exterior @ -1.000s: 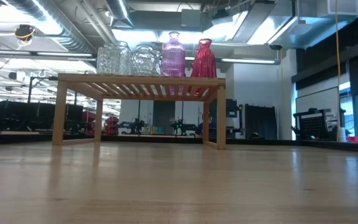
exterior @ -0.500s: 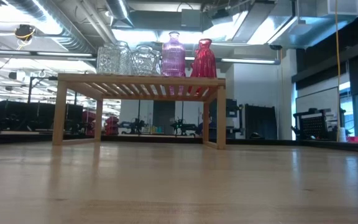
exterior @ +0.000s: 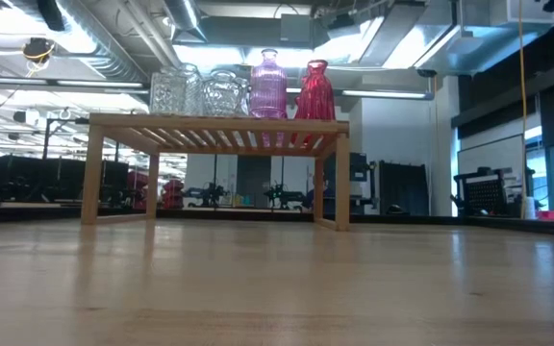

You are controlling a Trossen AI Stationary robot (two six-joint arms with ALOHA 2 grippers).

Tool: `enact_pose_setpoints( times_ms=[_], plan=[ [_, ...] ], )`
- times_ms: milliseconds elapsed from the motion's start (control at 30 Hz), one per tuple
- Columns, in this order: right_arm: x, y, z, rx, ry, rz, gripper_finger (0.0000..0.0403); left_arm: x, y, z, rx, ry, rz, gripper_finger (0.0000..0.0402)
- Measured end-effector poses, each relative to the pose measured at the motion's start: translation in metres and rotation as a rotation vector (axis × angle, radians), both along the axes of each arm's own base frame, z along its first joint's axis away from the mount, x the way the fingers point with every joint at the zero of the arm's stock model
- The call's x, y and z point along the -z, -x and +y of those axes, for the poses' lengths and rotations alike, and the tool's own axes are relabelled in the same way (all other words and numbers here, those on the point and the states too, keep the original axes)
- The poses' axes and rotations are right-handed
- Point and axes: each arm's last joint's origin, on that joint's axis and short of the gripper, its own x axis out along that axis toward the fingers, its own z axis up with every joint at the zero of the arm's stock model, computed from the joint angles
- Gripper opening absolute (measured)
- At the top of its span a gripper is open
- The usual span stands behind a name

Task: Sort vases onto shelf
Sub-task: Return to Home Position

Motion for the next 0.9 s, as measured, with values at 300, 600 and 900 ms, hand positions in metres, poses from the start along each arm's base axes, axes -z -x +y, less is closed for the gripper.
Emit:
enact_pose_setpoints(
  times_ms=[300,600,900],
  plan=[
    [0.016,-0.013,0.005,-0.093,-0.026,0.083,0.0241,0.019,-0.014,-0.001,0.036,0.029,0.042,0.0000],
    [0.071,-0.034,0.014,-0.187,-0.080,-0.054,0.0241,0.061,-0.040,-0.003,0.140,0.100,0.053,0.0000],
    [0.080,-0.035,0.014,-0.185,-0.088,-0.090,0.0241,0.088,-0.052,-0.006,0.231,0.122,-0.002,0.0000]
  ],
)
